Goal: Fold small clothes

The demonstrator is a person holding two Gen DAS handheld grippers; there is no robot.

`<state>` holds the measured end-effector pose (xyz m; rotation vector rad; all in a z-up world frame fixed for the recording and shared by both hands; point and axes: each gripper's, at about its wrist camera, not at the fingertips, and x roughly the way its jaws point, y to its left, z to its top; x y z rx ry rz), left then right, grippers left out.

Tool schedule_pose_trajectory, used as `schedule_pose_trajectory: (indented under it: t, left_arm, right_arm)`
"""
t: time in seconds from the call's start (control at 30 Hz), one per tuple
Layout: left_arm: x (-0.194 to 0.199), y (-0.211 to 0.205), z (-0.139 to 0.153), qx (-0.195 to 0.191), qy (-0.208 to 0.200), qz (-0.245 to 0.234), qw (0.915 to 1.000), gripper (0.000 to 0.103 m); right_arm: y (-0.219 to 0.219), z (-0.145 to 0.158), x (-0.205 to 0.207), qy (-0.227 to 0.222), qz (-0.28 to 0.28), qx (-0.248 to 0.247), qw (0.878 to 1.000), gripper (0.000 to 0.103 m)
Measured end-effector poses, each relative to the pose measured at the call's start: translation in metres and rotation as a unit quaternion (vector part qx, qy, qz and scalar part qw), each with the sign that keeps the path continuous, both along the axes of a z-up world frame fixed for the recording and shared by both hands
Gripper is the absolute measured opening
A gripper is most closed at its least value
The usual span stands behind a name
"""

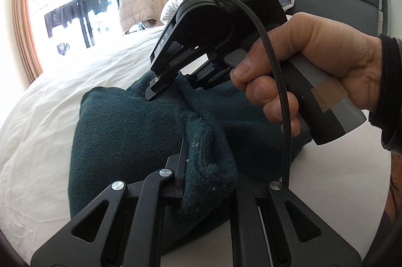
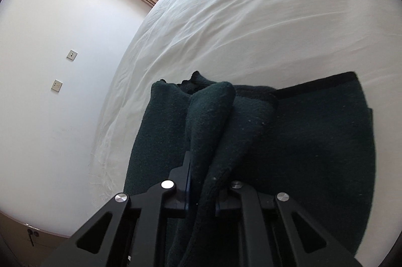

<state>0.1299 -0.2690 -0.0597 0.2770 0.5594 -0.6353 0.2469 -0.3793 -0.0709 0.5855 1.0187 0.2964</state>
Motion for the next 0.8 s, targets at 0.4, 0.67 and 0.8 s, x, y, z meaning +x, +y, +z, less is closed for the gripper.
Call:
schedule_pose_trajectory:
  t: [0.4, 0.67, 0.8]
  left_arm:
    - [-0.010, -0.080, 0.000, 0.020, 0.006, -0.052, 0.9985, 0.008]
    - [-0.007, -0.096, -0.011, 0.035, 0.013, -0.060, 0.9975, 0.008]
    - [-0.001, -0.101, -0.018, 0.052, 0.036, -0.063, 0.9960, 0.011]
  right_arm:
    - [-0.059, -0.007, -0.013, -0.012, -0.031, 0.003, 0.999, 0.012]
    - [-0.065, -0.013, -0.013, -0.047, -0.033, -0.003, 0.998, 0.012]
    - [-0.077, -0.031, -0.014, -0.038, -0.066, 0.014, 0.997, 0.012]
